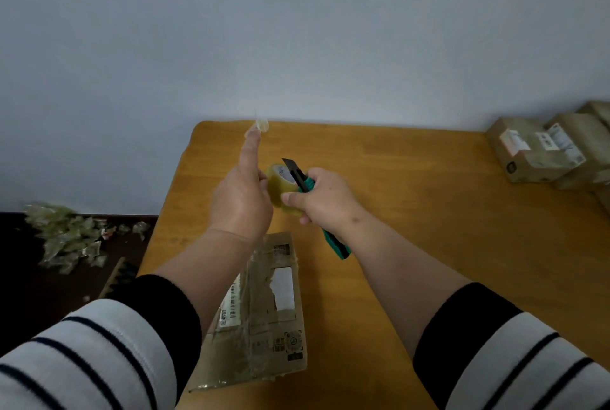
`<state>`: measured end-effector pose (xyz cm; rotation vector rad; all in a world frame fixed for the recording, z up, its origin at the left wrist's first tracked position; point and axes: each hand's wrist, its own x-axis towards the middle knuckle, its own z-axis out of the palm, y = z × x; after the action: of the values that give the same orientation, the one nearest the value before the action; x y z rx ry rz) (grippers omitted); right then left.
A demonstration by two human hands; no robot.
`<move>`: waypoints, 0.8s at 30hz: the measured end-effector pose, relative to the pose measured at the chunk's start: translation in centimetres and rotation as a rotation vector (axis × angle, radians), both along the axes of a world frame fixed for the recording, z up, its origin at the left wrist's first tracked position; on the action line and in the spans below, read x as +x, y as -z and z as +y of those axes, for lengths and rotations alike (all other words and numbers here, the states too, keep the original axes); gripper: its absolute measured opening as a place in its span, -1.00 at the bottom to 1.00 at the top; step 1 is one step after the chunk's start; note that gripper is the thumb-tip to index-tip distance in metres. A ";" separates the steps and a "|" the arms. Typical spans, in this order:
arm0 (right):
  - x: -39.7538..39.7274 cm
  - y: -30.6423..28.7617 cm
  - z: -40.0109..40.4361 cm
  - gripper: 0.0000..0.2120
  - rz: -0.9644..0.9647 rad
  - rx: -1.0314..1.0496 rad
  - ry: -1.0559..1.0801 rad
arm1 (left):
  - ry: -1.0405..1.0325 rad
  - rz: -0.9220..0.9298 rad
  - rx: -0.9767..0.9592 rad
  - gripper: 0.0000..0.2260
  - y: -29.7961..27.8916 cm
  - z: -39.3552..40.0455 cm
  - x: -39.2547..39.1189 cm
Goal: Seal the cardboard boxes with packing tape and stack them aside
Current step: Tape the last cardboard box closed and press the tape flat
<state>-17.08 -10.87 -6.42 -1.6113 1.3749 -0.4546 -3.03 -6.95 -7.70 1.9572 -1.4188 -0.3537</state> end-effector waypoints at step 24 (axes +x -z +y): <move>2.4 11.3 -3.6 -0.58 0.485 -0.061 -0.058 | -0.290 0.666 0.291 -0.43 6.0 -2.9 8.3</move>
<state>-14.71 -14.51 -17.71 -1.8853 1.6732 -0.0682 5.30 -9.85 -13.66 1.9615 -0.6755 -1.0068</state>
